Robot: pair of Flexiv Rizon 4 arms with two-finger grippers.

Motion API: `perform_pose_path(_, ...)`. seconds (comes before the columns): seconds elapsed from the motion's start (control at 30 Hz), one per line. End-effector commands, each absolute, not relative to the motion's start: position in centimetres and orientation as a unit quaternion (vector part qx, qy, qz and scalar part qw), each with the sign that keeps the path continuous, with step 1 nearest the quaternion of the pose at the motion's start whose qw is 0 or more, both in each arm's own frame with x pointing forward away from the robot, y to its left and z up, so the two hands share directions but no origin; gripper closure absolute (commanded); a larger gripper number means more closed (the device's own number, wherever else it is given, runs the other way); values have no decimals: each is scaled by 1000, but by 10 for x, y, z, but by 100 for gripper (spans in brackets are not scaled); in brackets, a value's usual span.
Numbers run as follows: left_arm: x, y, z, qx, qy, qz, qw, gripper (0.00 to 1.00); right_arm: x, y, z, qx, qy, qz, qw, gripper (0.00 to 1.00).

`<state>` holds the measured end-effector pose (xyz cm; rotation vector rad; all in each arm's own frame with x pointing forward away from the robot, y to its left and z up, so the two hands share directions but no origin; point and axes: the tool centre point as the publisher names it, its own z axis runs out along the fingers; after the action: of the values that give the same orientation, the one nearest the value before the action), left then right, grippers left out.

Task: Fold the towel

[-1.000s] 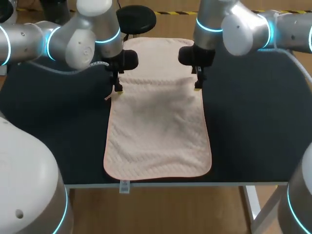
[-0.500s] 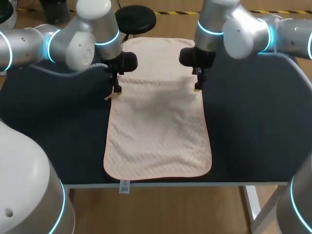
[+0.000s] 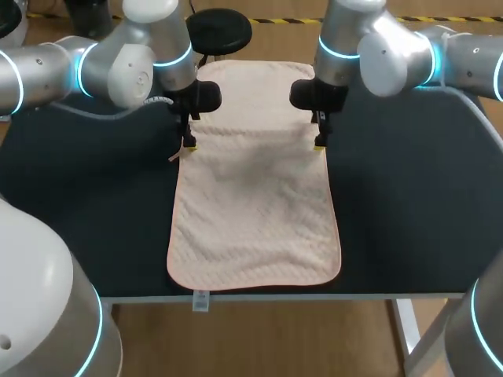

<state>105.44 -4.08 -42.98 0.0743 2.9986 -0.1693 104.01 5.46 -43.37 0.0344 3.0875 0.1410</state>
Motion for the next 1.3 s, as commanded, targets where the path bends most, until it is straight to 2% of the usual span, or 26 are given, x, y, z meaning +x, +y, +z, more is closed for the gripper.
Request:
perform_pose_path(0.03, 1059, -41, -432, 26, 996, -55, 63, 0, 1044, 56, -437, 11, 999, 43, 21, 0)
perform_pose_path(0.17, 1058, -41, -435, 25, 996, -54, 61, 0, 1044, 55, -438, 10, 999, 42, 20, 0)
perform_pose_path(0.2, 1058, -41, -436, 25, 996, -54, 60, 4, 1044, 55, -438, 10, 999, 41, 20, 0)
perform_pose_path(0.23, 1058, -42, -437, 25, 996, -54, 60, 24, 1044, 55, -438, 10, 999, 40, 19, 0)
perform_pose_path(0.27, 1057, -42, -438, 25, 997, -53, 59, 48, 1044, 55, -439, 10, 999, 38, 19, 0)
perform_pose_path(0.3, 1057, -42, -439, 24, 997, -51, 58, 55, 1044, 55, -439, 10, 999, 37, 18, 0)
perform_pose_path(0.37, 1057, -42, -440, 23, 997, -49, 57, 69, 1044, 54, -439, 9, 999, 35, 19, 33)
perform_pose_path(0.4, 1057, -42, -441, 23, 997, -49, 58, 75, 1044, 54, -439, 9, 999, 34, 19, 60)
perform_pose_path(0.43, 1057, -42, -441, 23, 997, -49, 58, 85, 1044, 54, -439, 9, 999, 33, 19, 69)
perform_pose_path(0.47, 1057, -42, -442, 23, 997, -49, 58, 100, 1044, 54, -439, 8, 999, 32, 19, 96)
perform_pose_path(0.5, 1056, -43, -442, 23, 997, -49, 58, 100, 1044, 54, -440, 7, 999, 32, 19, 100)
perform_pose_path(1.3, 1052, -40, -428, 15, 995, -63, 73, 100, 1032, 47, -414, -22, 998, 47, 39, 100)
